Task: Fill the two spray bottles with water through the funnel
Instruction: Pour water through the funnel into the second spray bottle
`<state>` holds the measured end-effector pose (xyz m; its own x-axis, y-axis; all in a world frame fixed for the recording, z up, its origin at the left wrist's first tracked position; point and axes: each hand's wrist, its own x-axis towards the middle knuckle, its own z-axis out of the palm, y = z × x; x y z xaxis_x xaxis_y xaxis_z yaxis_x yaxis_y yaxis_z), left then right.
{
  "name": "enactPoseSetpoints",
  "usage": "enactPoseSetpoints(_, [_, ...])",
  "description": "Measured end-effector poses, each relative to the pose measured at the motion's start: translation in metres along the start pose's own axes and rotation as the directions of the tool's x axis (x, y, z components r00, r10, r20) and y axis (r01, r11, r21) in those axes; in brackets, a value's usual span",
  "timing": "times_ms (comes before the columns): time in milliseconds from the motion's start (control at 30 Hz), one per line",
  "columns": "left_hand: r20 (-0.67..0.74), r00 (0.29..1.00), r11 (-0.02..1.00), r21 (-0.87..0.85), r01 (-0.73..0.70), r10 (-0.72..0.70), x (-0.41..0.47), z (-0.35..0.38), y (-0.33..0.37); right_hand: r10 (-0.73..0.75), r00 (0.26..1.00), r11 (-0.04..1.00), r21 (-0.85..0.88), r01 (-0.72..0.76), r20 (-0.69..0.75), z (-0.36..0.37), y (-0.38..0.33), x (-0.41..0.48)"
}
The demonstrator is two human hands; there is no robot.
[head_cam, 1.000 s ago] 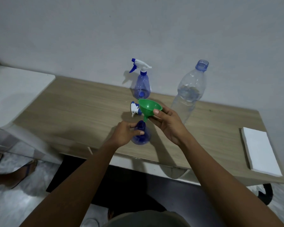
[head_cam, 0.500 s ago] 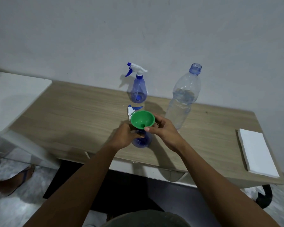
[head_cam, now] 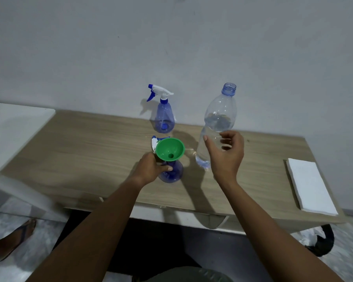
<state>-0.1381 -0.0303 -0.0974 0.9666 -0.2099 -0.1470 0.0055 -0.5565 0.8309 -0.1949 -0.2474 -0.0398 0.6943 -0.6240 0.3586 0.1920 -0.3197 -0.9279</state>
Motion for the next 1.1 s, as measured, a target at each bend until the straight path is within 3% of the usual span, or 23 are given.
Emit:
enactPoseSetpoints(100, [0.004, 1.000, 1.000, 0.014, 0.010, -0.010, 0.000, -0.001, 0.002, 0.028, 0.999, 0.998, -0.063, -0.030, -0.040, -0.002, 0.001, 0.017])
enactPoseSetpoints(267, [0.014, 1.000, 0.999, 0.030, 0.019, -0.020, -0.003, -0.002, 0.005, 0.116, 0.978, 0.992, -0.075, -0.104, 0.173, 0.002, 0.004, 0.045])
enactPoseSetpoints(433, [0.016, 1.000, 1.000, 0.022, 0.018, -0.018, -0.006, -0.002, 0.008, 0.123, 0.975, 0.992, -0.050, -0.115, 0.186, 0.013, 0.000, 0.051])
enactPoseSetpoints(633, [0.017, 0.999, 0.997, 0.069, 0.035, -0.037, -0.007, -0.003, 0.010, 0.078, 0.986, 0.994, -0.085, -0.066, 0.150, 0.015, -0.007, 0.053])
enactPoseSetpoints(800, [0.019, 0.999, 0.996, 0.087, 0.032, -0.034, -0.008, -0.002, 0.007, -0.050, 0.988, 0.998, -0.034, 0.056, 0.149, 0.004, -0.040, 0.051])
enactPoseSetpoints(933, [0.023, 0.999, 0.994, 0.112, 0.019, -0.022, -0.009, -0.004, 0.009, -0.162, 0.941, 0.984, -0.022, 0.176, 0.297, -0.014, -0.074, 0.052])
enactPoseSetpoints(1100, [0.027, 1.000, 0.995, 0.104, -0.006, 0.003, -0.014, -0.007, 0.017, -0.077, 0.838, 0.988, -0.070, 0.136, 0.541, -0.029, -0.093, 0.046])
